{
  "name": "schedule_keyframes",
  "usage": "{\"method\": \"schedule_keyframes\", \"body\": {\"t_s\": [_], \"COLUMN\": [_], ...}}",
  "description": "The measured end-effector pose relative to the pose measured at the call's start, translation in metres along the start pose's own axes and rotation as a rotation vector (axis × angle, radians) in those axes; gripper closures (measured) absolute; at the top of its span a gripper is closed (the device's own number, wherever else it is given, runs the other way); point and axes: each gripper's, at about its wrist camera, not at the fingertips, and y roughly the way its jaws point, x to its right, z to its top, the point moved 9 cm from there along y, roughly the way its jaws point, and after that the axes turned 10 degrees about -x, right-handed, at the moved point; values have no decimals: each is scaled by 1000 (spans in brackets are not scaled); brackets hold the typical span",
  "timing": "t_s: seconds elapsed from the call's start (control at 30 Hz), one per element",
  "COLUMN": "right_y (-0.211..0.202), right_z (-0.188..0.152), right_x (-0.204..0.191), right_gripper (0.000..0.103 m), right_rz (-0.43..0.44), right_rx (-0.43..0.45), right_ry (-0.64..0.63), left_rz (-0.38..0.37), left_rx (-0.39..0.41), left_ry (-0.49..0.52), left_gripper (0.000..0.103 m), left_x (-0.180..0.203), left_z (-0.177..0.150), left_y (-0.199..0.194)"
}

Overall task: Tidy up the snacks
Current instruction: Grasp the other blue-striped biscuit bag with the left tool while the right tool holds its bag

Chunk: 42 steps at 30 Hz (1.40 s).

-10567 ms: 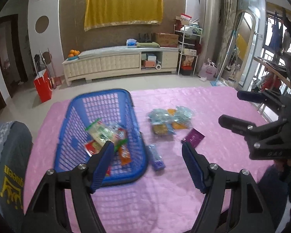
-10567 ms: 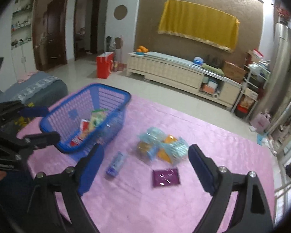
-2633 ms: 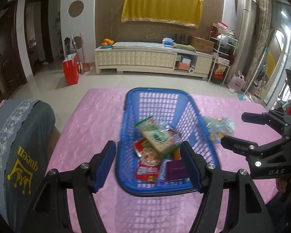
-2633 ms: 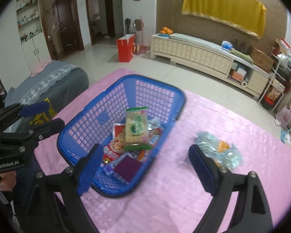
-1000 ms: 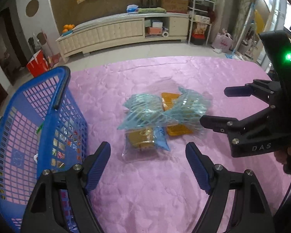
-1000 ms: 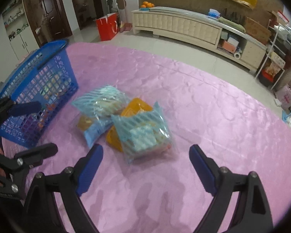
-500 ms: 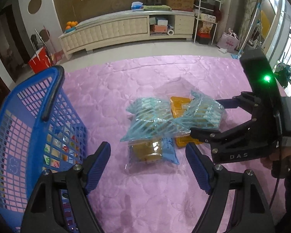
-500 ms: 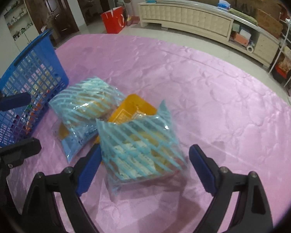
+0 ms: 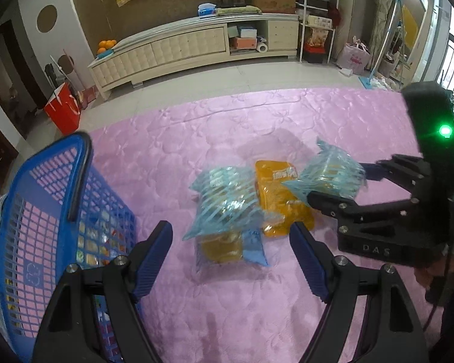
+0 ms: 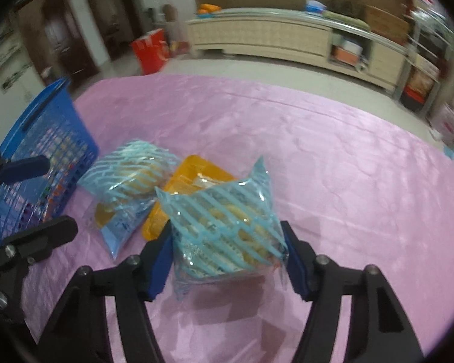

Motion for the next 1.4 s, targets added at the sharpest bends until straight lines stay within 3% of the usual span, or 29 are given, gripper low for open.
{"method": "schedule_keyframes", "body": {"t_s": [0.3, 0.63, 0.8, 1.0, 1.03, 1.13, 1.4], "right_y": [-24, -10, -5, -1, -1, 3, -3], "right_z": [8, 4, 4, 5, 5, 5, 7], "right_x": [14, 34, 27, 17, 17, 16, 19], "right_gripper": [34, 34, 34, 34, 34, 34, 34], "right_rz": [-47, -40, -33, -33, -34, -25, -31], "right_rx": [40, 1, -16, -21, -22, -30, -12], "right_ry": [86, 192, 187, 160, 158, 162, 165], "left_rz": [100, 94, 81, 11, 4, -17, -5], "left_rx": [-23, -173, -230, -280, -285, -293, -242], "left_ry": [98, 120, 88, 15, 8, 18, 36], "left_gripper": [25, 25, 25, 25, 27, 46, 54], "left_x": [13, 8, -1, -10, -10, -7, 1], "left_z": [29, 40, 37, 35, 35, 33, 28], "left_y": [11, 54, 72, 85, 86, 87, 73]}}
